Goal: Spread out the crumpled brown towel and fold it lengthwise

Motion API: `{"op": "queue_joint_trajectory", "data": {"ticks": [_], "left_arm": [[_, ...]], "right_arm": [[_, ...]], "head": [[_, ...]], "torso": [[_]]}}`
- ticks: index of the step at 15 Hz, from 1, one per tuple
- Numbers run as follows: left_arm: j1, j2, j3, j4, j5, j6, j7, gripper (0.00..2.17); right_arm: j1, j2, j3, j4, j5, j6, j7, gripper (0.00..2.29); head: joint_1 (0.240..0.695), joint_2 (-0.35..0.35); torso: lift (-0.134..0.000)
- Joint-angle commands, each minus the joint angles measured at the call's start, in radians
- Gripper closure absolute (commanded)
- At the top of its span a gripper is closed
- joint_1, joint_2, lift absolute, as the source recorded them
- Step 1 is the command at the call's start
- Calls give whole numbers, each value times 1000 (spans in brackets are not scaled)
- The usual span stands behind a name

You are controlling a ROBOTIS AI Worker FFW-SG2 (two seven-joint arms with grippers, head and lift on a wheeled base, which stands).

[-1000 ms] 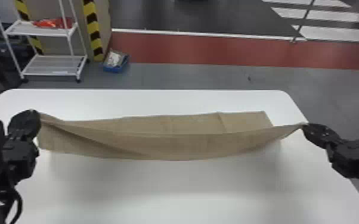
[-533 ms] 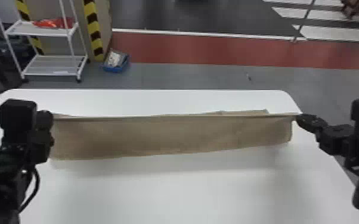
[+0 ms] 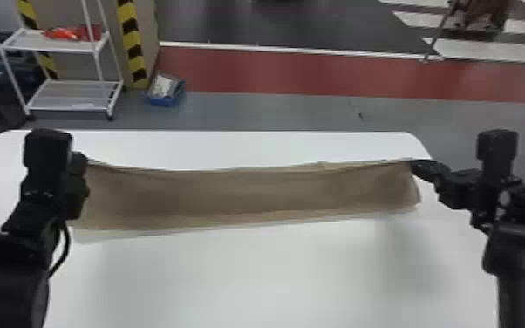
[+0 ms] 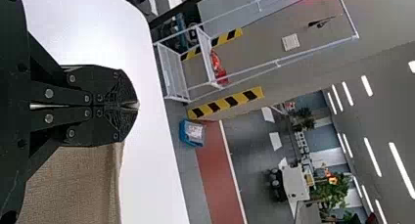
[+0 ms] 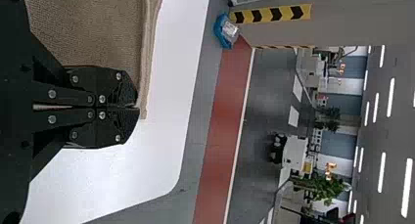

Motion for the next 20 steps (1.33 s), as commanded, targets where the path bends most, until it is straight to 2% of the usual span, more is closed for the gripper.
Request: {"op": "queue_joint_trajectory", "data": {"ticks": [1, 3, 7, 15, 20], "left_arm": [[-32, -6, -3, 41, -1, -28, 1, 1436], [-65, -7, -18, 91, -4, -28, -1, 1433], [-118, -7, -31, 202, -14, -68, 13, 1436], [-157, -7, -55, 256, -56, -92, 30, 1433], [-167, -7, -55, 280, -59, -92, 30, 1433]], "right_arm": [[-19, -3, 17, 36, 16, -3, -18, 1298], [-53, -6, 30, 101, 53, -3, -40, 1295], [-99, -29, 65, 216, 54, -15, -92, 1295], [-139, -22, 73, 268, 31, -77, -129, 1295], [-168, -29, 97, 326, 48, -83, -187, 1288]], "head": [[695, -106], [695, -100], [695, -99], [695, -88], [695, -84]], "torso": [[-124], [-124], [-124], [-124], [-124]]}}
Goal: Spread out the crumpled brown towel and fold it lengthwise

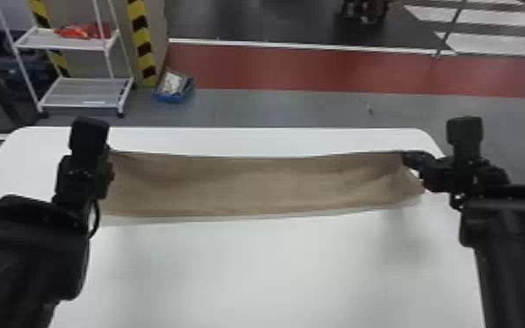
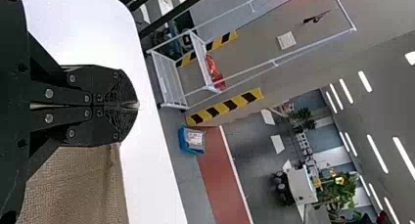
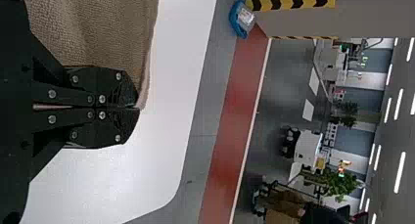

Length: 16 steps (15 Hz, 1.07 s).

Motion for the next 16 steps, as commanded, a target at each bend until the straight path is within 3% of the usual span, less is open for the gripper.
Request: {"op": "queue_joint_trajectory", "data": {"ticks": [1, 3, 5, 6, 11, 14, 16], "left_arm": [[-6, 0, 0, 11, -4, 0, 1, 1433], [-6, -3, -2, 9, -2, -6, 6, 1339], [-3, -5, -3, 8, -2, -25, 4, 572], [-1, -3, -3, 8, -6, -25, 6, 49], [17, -3, 1, 3, -56, -55, 7, 22], [80, -3, 26, -60, -55, -77, 20, 22], [140, -3, 61, -137, -6, -95, -3, 22]], "right_arm": [[-5, 1, 8, 18, 0, -7, -20, 1204], [-5, 2, 20, 33, 1, -44, -51, 785], [1, 5, 22, 35, 0, -78, -63, 100], [10, 5, 22, 35, 0, -102, -80, 56], [99, 5, 15, -82, -23, -115, -85, 66], [202, 8, 6, -251, -95, -62, -65, 66], [277, 8, -14, -355, -149, -29, -51, 76]], "head": [[695, -84], [695, -84], [693, -82], [691, -82], [691, -83], [692, -83], [695, -84]], "torso": [[-124], [-124], [-124], [-124], [-124], [-124], [-124]]}}
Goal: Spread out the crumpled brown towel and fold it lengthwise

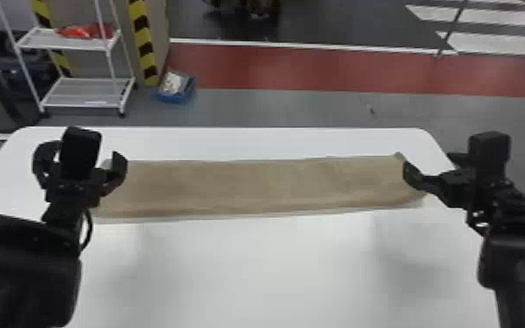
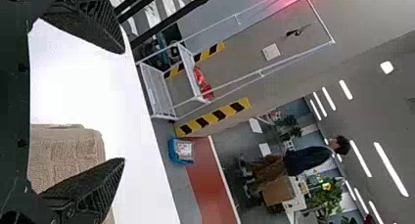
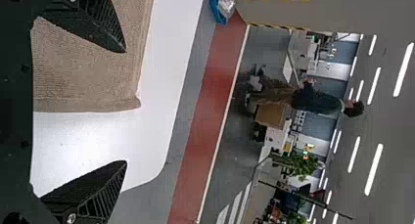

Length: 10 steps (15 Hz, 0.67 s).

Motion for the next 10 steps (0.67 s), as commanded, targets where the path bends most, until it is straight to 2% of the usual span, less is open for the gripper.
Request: {"op": "queue_joint_trajectory", "data": {"ticks": [1, 2, 4, 7, 8, 10], "left_arm": [[69, 0, 49, -95, 84, -20, -28, 22], [95, 0, 64, -134, 130, -29, -57, 22], [121, 2, 79, -171, 182, -32, -119, 29], [115, 0, 86, -157, 202, -29, -165, 29], [107, 0, 87, -139, 210, -23, -179, 29], [94, 0, 95, -91, 217, -20, -195, 29]], "right_arm": [[77, 0, -22, -111, -39, 42, 14, 80], [92, 0, -44, -142, -46, 48, 51, 80], [97, -3, -96, -145, -81, 36, 149, 83], [25, -11, -188, -87, -133, 78, 267, 167], [-6, -17, -219, -36, -151, 109, 292, 194], [-24, -47, -217, 67, -176, 115, 295, 194]], "head": [[695, -87], [695, -90], [695, -104], [695, -123], [695, -129], [695, -149]], "torso": [[-124], [-124], [-124], [-124], [-124], [-124]]}}
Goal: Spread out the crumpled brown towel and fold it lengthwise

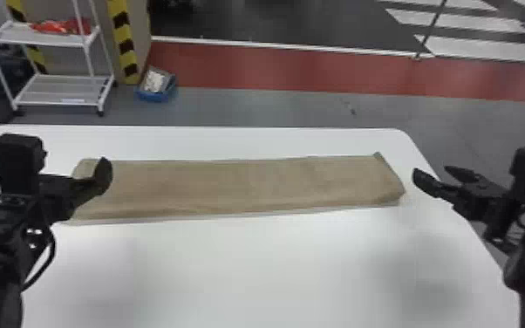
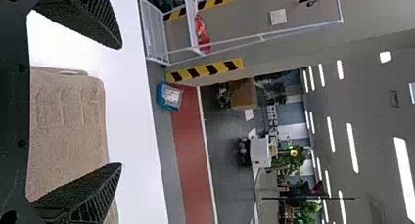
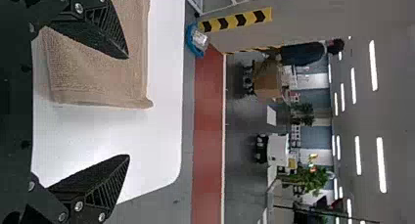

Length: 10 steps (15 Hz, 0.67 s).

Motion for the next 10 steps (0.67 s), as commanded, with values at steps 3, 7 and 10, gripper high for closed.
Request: {"op": "queue_joint_trajectory", "data": {"ticks": [3, 7, 10], "left_arm": [[-38, 3, 23, 98, 12, 16, -25, 33], [-66, 5, 38, 160, 15, 32, -50, 154], [-70, 3, 55, 166, 31, 56, -79, 144]], "right_arm": [[-57, -38, 1, 199, 0, -23, -2, 198], [-70, -55, 42, 251, 17, -63, 0, 221], [-69, -54, 88, 254, 55, -90, 0, 221]], "head": [[695, -158], [695, -146], [695, -129]], "torso": [[-124], [-124], [-124]]}}
